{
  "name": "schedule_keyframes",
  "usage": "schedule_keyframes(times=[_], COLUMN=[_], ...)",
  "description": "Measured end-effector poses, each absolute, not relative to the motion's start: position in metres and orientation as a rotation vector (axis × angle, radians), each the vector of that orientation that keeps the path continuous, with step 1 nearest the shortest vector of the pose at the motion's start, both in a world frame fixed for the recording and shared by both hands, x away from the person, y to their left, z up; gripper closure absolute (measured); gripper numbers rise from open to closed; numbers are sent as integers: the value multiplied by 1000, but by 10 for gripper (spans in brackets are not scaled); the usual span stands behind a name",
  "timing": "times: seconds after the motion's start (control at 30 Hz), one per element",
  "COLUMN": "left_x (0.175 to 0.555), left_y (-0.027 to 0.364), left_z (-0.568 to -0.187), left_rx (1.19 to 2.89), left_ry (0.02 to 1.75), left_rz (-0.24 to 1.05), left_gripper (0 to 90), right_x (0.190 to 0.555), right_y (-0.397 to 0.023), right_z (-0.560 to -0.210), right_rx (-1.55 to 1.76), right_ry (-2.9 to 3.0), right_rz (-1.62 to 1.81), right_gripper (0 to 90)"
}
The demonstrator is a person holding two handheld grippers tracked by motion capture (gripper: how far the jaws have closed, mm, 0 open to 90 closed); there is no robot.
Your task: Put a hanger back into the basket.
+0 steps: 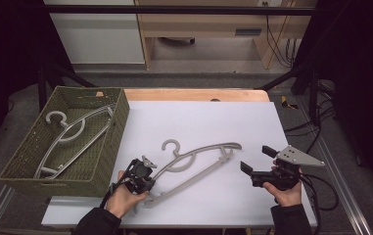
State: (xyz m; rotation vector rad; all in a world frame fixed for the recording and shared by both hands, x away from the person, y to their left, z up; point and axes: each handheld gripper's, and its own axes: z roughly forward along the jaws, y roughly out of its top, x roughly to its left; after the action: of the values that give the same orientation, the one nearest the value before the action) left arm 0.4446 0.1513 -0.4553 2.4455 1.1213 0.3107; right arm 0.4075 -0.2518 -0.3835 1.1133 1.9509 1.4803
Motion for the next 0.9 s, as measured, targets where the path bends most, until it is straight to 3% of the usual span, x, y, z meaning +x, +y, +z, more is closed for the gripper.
schedule_keyframes(times=[0.37, 0.9], left_x=[438, 429], left_y=[161, 184], left_z=[-447, -411], left_rx=[2369, 2253], left_ry=[1059, 1043], left_rz=[322, 451], left_gripper=[828, 828], right_x=[407, 406], right_y=[-254, -256], right_z=[-384, -383], right_rx=[1115, 1115], right_ry=[1949, 1939], right_rz=[1484, 1484], right_gripper=[23, 23])
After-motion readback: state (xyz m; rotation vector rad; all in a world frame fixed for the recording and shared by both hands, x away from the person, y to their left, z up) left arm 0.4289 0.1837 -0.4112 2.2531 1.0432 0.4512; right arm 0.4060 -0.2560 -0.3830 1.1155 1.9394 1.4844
